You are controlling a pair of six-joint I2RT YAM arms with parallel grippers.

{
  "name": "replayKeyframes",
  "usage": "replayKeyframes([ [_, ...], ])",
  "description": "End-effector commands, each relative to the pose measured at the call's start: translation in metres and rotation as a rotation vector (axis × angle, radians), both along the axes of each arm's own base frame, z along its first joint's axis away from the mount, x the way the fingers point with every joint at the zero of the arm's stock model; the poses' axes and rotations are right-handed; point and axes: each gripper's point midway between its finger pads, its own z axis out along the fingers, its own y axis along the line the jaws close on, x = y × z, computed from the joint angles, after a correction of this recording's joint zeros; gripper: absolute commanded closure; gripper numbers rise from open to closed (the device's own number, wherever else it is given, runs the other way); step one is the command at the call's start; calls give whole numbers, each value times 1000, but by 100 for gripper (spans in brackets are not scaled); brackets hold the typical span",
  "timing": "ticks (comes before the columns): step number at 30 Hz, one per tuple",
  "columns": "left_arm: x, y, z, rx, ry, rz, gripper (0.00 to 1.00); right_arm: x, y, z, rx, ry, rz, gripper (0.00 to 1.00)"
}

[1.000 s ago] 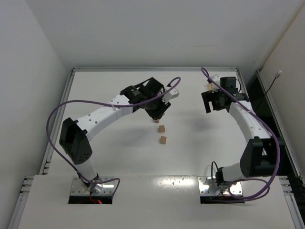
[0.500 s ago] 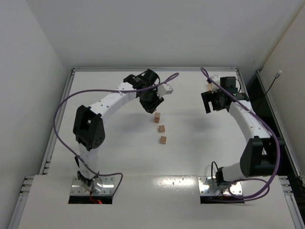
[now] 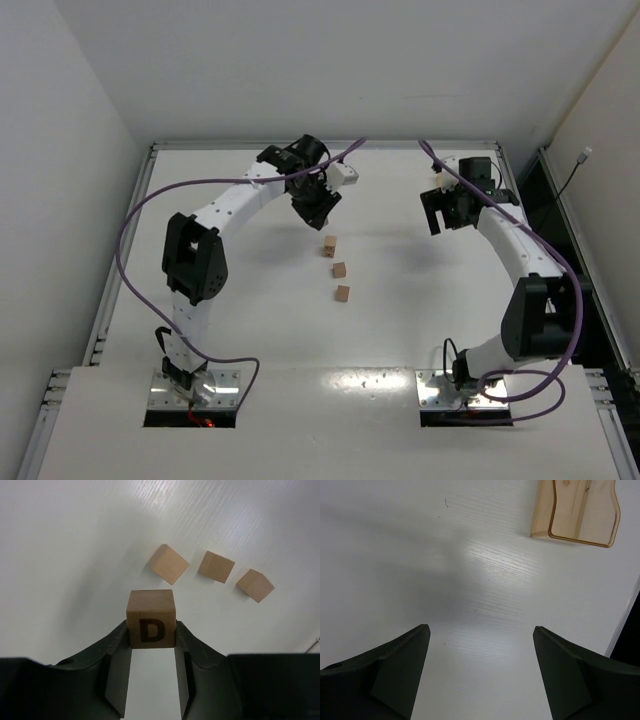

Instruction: Build the wood block tower

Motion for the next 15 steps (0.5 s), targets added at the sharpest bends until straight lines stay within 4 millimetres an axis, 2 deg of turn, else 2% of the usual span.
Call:
replayKeyframes([
  [1,-2,-8,1,-41,22,54,100,16,0,20,5,-66,10,19],
  [3,-1,-9,5,-48,5,117,100,16,0,20,5,-66,10,19],
  [4,1,-6,-1,-35,5,148,100,16,0,20,5,-66,10,19],
  [6,-6,-9,-1,-48,21,206,100,16,0,20,5,-66,10,19],
  [7,-1,-6,-1,-37,4,243,100,16,0,20,5,-66,10,19],
  [8,-11,-9,-10,-12,24,257,100,16,0,20,5,-66,10,19],
  [10,-10,-11,-3,-15,-16,358,100,16,0,20,5,-66,10,19],
  [12,-22,-16,-7,4,-32,457,100,16,0,20,5,-66,10,19],
  [14,-23,-7,-1,58,-119,555,100,16,0,20,5,-66,10,19],
  [15,-28,-17,6,41,-151,600,100,16,0,20,5,-66,10,19],
])
